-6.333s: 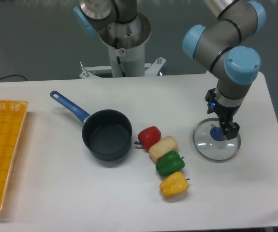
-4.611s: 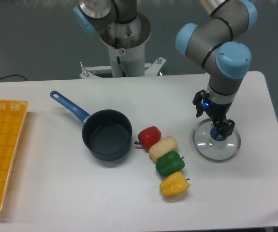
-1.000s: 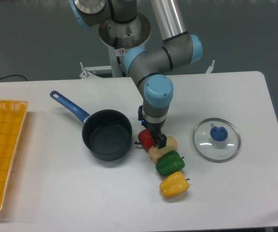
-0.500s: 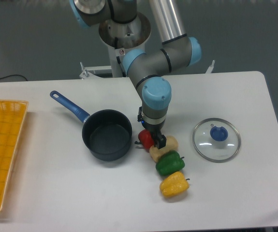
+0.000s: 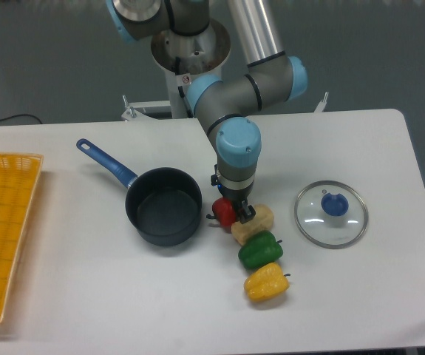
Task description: Pick up the red pepper
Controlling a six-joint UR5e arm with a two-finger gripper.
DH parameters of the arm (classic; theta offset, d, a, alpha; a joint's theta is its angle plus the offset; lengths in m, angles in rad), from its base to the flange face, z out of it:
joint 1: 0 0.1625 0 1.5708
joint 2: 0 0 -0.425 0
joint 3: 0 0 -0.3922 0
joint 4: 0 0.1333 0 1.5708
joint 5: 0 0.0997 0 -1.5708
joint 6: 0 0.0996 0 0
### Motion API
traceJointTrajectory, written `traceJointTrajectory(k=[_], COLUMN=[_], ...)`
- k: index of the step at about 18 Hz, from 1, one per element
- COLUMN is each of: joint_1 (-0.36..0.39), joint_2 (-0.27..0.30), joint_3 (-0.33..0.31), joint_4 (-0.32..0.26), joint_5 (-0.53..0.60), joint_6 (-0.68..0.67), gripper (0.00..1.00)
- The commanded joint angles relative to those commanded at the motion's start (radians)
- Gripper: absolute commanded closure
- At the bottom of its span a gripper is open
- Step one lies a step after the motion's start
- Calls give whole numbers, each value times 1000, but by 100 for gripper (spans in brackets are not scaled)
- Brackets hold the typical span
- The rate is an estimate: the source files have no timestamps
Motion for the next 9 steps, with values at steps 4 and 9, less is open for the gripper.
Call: traceJointTrajectory(k=[4, 9], joint_1=[0, -3], joint_2=[9, 12], joint_3=[12, 17], joint_4=[-2, -3], joint_5=[0, 0], joint_6=[-14, -18], gripper=[56, 64])
